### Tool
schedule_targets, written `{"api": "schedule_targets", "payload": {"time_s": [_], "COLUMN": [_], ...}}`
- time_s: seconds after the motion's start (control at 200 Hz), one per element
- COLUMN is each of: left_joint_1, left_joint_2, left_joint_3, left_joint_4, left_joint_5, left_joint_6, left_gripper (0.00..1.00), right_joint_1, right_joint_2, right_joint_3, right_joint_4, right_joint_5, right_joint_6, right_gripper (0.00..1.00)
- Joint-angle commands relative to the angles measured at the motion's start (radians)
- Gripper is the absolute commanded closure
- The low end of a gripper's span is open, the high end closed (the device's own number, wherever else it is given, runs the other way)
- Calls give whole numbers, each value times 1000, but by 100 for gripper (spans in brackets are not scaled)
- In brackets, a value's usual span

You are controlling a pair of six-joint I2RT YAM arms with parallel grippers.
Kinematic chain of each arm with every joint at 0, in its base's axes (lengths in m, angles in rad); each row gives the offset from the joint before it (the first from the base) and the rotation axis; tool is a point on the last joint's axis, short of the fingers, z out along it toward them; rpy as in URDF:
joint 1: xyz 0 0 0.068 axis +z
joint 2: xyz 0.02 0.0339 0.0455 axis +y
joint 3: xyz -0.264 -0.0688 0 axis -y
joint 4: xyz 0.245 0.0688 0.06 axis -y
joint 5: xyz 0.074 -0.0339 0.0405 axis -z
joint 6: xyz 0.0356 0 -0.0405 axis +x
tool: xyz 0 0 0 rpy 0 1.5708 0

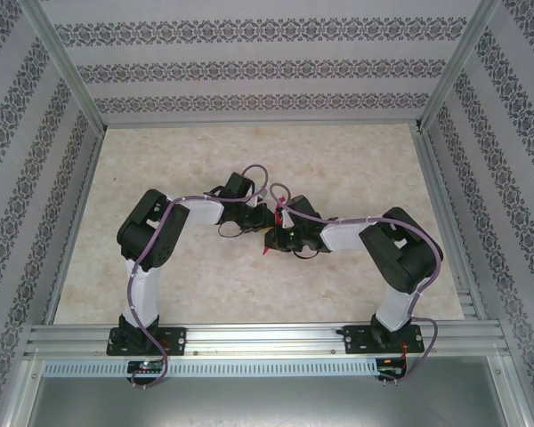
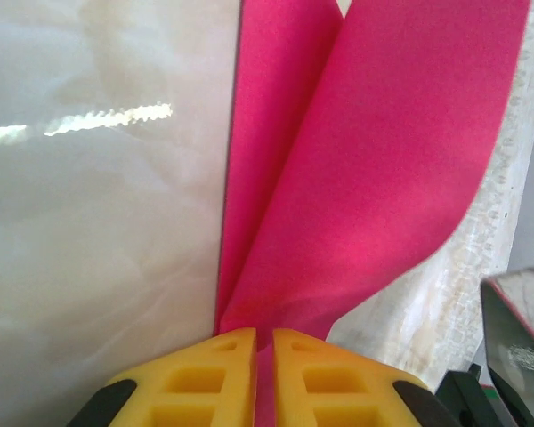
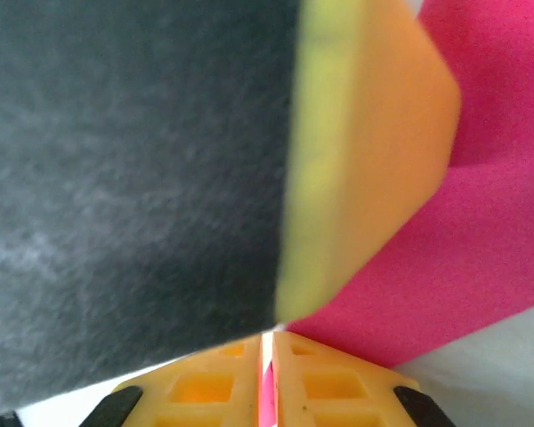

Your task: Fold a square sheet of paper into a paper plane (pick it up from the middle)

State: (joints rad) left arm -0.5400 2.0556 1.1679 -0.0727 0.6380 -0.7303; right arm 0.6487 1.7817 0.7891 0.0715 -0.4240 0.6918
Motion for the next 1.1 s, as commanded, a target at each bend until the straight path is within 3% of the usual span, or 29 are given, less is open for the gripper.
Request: {"api": "schedule_targets", "payload": {"time_s": [0.0,0.2,0.425,0.699,0.939,1.094], "left_joint_1": [-10,-9,-9,-8,-8,-7], "left_joint_2": [54,51,52,54,52,37], "left_joint_3": [-54,-41,-26,-28,-25,-12], "left_joint_4": [-127,-138,-155,-156,-161,-168], "left_joint_5": [-130,-127,-126,-124,-125,-112], "left_joint_6": [-2,4,10,10,10,15], "left_gripper": [87,87,87,87,87,87], "right_joint_1": [36,42,43,71,92,89], "right_joint_2": [-15,-47,-144,-96,-25,-71], "right_joint_3": [8,8,-3,-13,9,4], "right_joint_4": [-160,-192,-99,-38,-87,-173], "right_joint_5": [49,91,75,57,83,125], "right_joint_6": [-61,-70,-23,24,22,-17], "right_gripper": [88,88,86,86,86,86]}}
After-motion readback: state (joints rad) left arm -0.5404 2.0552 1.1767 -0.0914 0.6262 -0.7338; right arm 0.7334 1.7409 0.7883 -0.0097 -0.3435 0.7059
